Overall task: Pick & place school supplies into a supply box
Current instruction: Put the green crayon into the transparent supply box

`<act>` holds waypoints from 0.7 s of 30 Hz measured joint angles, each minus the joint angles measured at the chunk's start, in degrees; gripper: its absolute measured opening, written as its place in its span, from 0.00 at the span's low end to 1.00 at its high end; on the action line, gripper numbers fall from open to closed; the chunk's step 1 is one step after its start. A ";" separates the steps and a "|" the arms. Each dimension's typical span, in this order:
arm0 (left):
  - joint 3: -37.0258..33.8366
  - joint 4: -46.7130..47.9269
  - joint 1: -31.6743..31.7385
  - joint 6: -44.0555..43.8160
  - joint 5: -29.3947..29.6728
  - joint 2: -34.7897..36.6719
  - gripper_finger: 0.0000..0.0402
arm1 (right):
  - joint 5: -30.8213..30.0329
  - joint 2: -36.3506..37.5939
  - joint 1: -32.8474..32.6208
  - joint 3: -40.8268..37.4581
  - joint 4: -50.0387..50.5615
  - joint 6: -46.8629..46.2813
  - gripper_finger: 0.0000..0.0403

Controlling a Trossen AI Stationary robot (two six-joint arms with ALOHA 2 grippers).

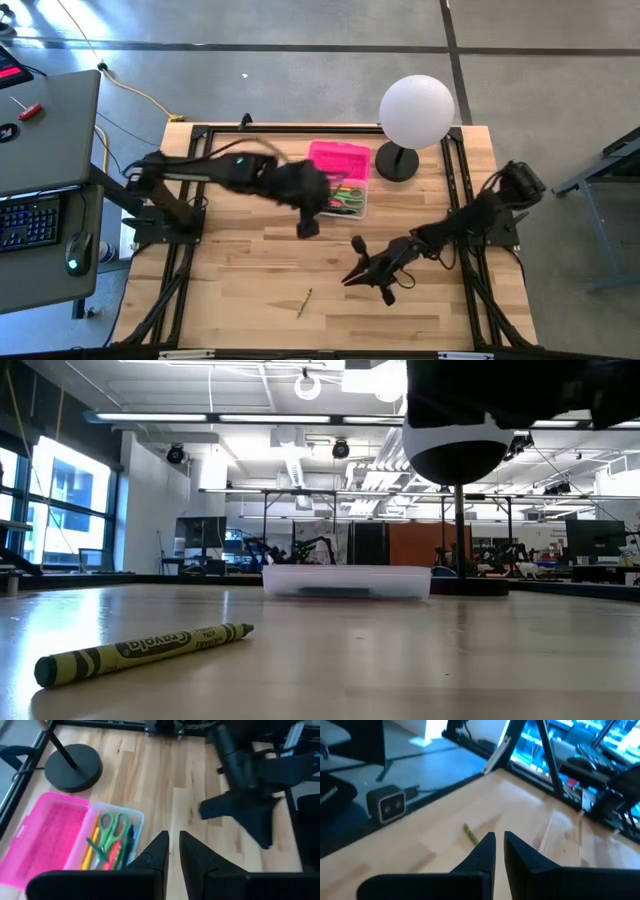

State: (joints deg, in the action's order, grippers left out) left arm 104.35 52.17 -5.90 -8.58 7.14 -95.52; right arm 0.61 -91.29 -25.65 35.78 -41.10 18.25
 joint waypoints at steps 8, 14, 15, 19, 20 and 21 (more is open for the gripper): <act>-0.02 4.14 -15.17 -8.47 14.30 1.76 0.18 | 7.11 -9.29 3.67 7.63 -1.14 0.26 0.04; -0.04 5.69 -25.05 -16.92 24.12 1.74 0.18 | 14.78 -16.21 4.70 19.09 9.76 6.24 0.04; -0.04 5.87 -26.39 -18.25 25.78 1.74 0.18 | 15.64 -17.31 4.70 21.08 12.47 7.42 0.04; -0.08 6.96 -31.15 -22.84 31.84 1.72 0.18 | 17.15 -20.87 4.70 28.01 21.15 11.45 0.04; -0.08 6.96 -32.14 -23.56 33.03 1.72 0.18 | 16.28 -21.57 4.70 29.43 22.63 12.86 0.04; -0.08 7.05 -33.00 -24.04 33.82 1.72 0.18 | 15.30 -21.90 4.70 30.24 23.79 13.91 0.04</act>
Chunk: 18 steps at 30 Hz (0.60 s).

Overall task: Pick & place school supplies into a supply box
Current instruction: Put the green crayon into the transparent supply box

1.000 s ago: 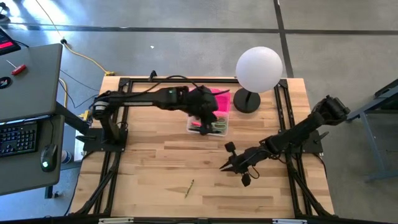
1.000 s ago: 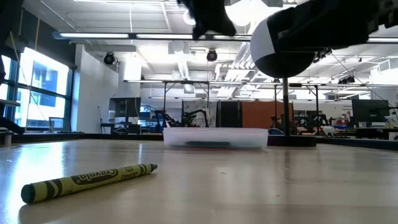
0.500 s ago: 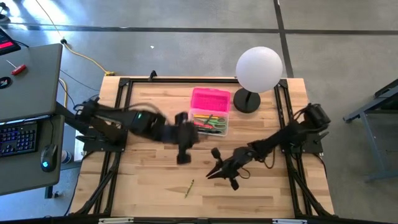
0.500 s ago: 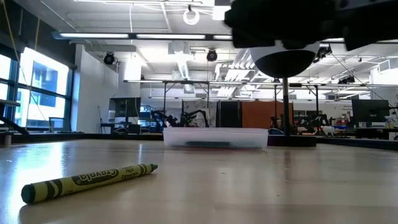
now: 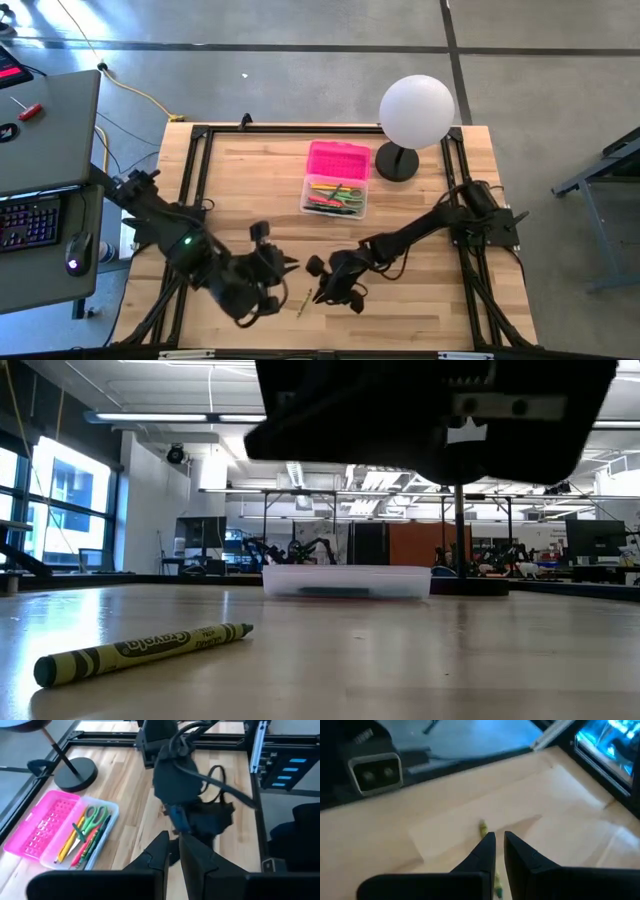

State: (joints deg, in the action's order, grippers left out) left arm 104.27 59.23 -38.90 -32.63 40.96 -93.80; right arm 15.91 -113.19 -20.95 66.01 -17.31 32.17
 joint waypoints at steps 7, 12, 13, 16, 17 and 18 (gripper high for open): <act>-0.02 -0.91 -2.18 -5.59 0.09 0.00 0.18 | -2.50 -0.50 0.04 0.99 -0.60 0.32 0.04; -0.02 -0.77 -1.94 -6.62 -1.97 0.00 0.18 | -2.47 -0.50 0.11 0.99 -0.79 -0.04 0.04; -0.02 -0.81 -1.96 -6.62 -2.49 0.00 0.18 | -2.48 -0.50 0.11 0.99 -0.89 -0.07 0.04; -0.02 -1.10 -2.00 -6.66 -4.65 -0.02 0.18 | -2.48 -0.50 0.11 0.99 -0.97 -0.07 0.04; -0.02 -1.12 -1.99 -6.66 -5.74 -0.02 0.18 | -2.48 -0.50 0.13 0.97 -0.96 -0.07 0.04; -0.02 -1.16 -1.98 -6.66 -6.58 -0.02 0.18 | -2.48 -0.50 0.13 0.97 -0.97 -0.07 0.04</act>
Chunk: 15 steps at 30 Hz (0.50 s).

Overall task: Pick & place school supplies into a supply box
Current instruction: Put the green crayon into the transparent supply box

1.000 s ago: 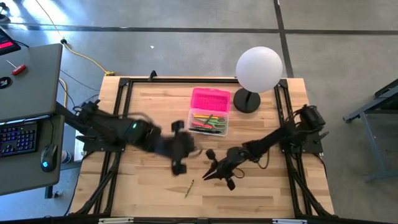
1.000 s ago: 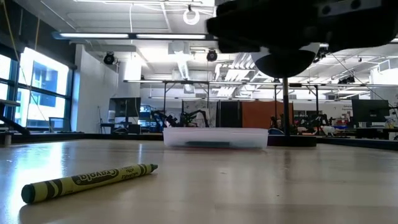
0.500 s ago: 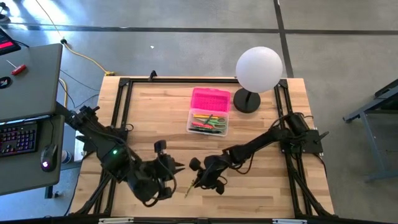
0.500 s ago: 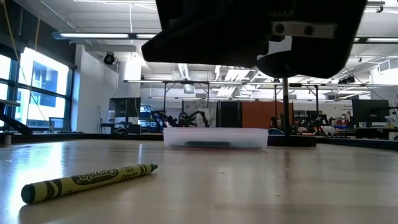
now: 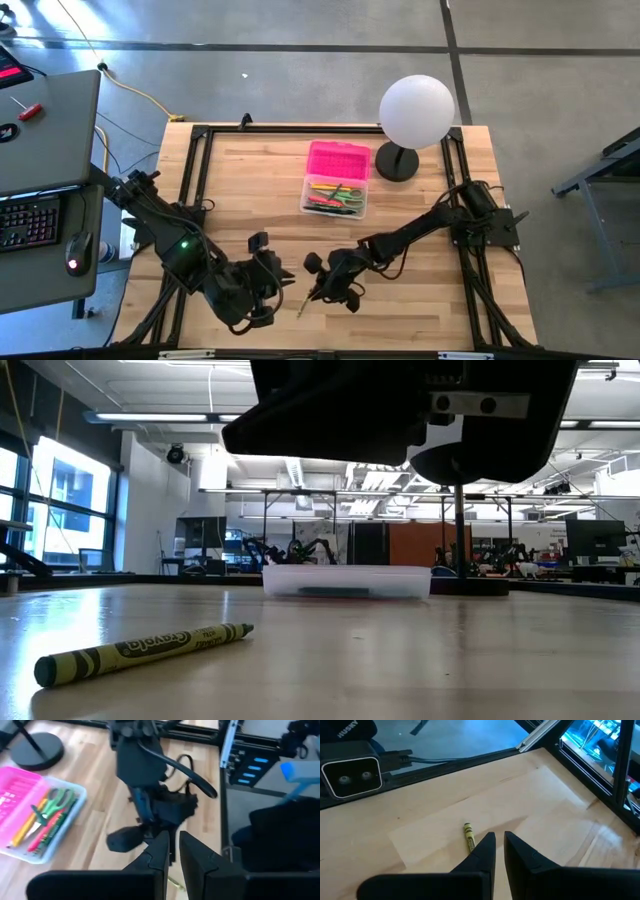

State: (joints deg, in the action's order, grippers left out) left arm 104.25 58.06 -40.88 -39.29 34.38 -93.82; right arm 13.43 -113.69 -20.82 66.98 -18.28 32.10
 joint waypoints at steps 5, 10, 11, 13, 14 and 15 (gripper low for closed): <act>0.00 -0.09 -0.02 0.00 -3.29 -0.02 0.18 | -1.02 0.00 -0.02 -0.02 -2.91 -0.11 0.04; 0.00 -0.13 0.00 0.00 -5.97 -0.04 0.18 | -1.66 0.00 0.00 -0.02 -2.99 -3.19 0.04; 0.00 -0.13 0.00 0.00 -6.07 -0.04 0.18 | -2.78 0.00 -0.02 -0.02 -2.99 -3.86 0.04; 0.00 -0.13 0.00 0.00 -6.52 -0.04 0.18 | -3.24 0.00 -0.01 -0.02 -2.98 -4.96 0.04; 0.00 -0.11 0.00 0.00 -6.74 -0.04 0.18 | -2.55 0.00 0.08 -0.02 -2.81 -5.21 0.04; 0.00 -0.13 0.00 -0.02 -6.83 -0.04 0.18 | -2.09 0.00 0.21 -0.03 -2.54 -5.58 0.04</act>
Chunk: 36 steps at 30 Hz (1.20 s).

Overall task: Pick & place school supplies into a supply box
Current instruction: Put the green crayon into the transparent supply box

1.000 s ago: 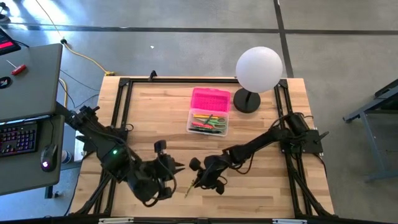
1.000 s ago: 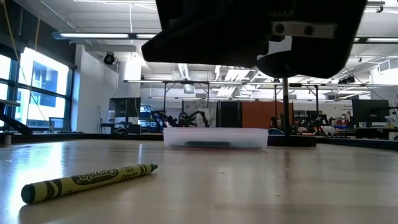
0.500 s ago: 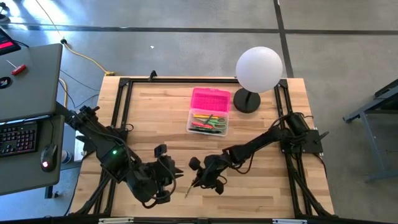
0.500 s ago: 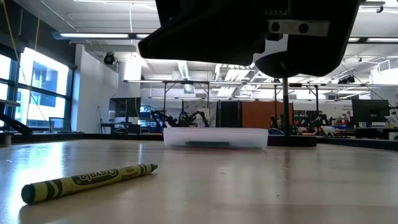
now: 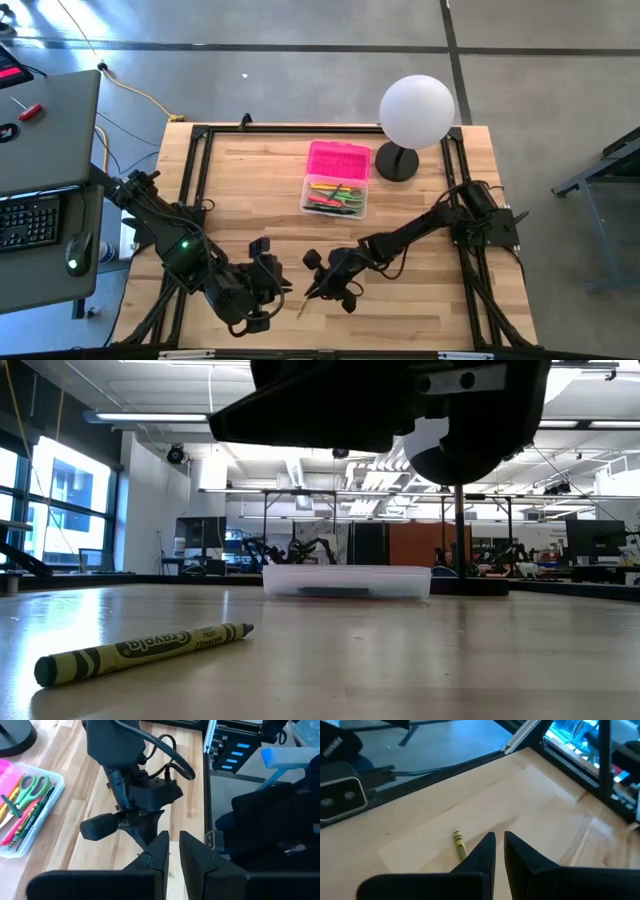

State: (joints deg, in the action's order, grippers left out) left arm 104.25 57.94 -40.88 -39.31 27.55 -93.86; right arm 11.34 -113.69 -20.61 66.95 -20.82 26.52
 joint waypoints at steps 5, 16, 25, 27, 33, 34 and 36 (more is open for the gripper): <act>0.00 -0.69 0.00 0.01 -0.04 0.00 0.18 | 2.41 0.01 0.10 -0.05 -2.38 -2.07 0.05; 0.00 -1.38 0.00 0.02 -0.04 -0.02 0.18 | 5.78 -1.72 -0.37 -0.04 -5.14 -1.02 0.27; 0.00 -1.42 0.00 0.02 -0.07 -0.02 0.18 | 12.60 -10.61 -0.28 0.59 -23.73 -0.94 0.28; 0.00 -1.41 0.00 0.02 -0.07 -0.02 0.18 | 13.80 -11.89 0.07 1.27 -22.26 -0.64 0.28; 0.00 -1.45 0.00 0.02 -0.08 -0.02 0.18 | 20.03 -16.34 2.29 5.02 -18.80 -0.77 0.28; 0.00 -1.47 0.00 0.02 -0.09 -0.02 0.18 | 20.45 -16.56 2.73 6.00 -17.84 -0.76 0.28; 0.00 -1.49 0.00 0.02 -0.09 -0.02 0.18 | 21.07 -16.71 3.55 8.43 -15.64 -0.56 0.28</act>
State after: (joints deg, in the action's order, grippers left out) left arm 104.25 56.45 -40.88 -39.29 27.46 -93.89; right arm 32.41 -130.40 -17.06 75.38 -36.47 25.96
